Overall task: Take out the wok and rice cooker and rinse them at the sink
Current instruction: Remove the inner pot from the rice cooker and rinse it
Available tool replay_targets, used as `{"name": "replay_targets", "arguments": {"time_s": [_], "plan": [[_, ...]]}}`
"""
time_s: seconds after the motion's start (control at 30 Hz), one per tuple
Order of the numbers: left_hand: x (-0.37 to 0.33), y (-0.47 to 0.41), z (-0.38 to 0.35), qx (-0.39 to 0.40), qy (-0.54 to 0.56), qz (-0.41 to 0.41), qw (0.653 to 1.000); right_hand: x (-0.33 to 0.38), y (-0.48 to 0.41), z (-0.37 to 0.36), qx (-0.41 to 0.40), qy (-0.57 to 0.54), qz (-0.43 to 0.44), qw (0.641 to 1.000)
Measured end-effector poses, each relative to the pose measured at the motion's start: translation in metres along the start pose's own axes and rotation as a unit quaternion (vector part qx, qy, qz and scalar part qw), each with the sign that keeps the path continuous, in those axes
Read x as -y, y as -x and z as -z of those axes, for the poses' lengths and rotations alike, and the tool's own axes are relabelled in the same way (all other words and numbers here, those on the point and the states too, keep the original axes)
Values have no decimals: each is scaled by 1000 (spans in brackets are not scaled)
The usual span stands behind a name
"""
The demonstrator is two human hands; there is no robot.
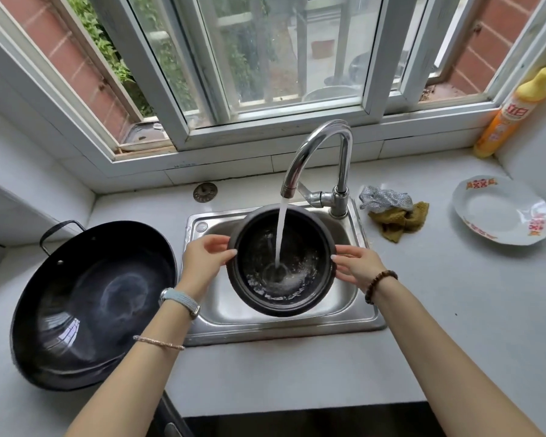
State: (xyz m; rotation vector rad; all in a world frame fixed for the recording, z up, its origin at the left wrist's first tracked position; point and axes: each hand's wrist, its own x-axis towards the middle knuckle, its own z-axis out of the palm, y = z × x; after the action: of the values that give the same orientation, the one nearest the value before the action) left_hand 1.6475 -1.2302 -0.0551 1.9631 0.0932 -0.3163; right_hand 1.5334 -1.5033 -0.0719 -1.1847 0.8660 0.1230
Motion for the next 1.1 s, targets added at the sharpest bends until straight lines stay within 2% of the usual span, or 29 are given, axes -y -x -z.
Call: {"name": "replay_targets", "arguments": {"time_s": [0.1,0.2,0.37,0.47,0.67,0.9,1.0,1.1], "plan": [[-6,-4,2,-5,3,3,1000,-7,2,-7,-6,-4,-40,999],[-4,-5,7,3,-11,46,999,-9,4,-11,-8,5,-41,999],[16,4,9,76,-7,166,983,4,8,-14,-10,38,15,999],[24,15,4,92,9,196,976,11,10,-15,1,89,61,994],[24,19,9,37,33,136,989,6,10,-14,11,109,71,991],[-2,14,30,-5,-29,61,998,-24,4,-22,-8,85,21,996],[-12,14,35,-14,-53,54,997,-35,2,-28,-3,92,-7,996],[-16,12,42,-17,-82,58,995,-41,7,-34,18,54,-56,997]]}}
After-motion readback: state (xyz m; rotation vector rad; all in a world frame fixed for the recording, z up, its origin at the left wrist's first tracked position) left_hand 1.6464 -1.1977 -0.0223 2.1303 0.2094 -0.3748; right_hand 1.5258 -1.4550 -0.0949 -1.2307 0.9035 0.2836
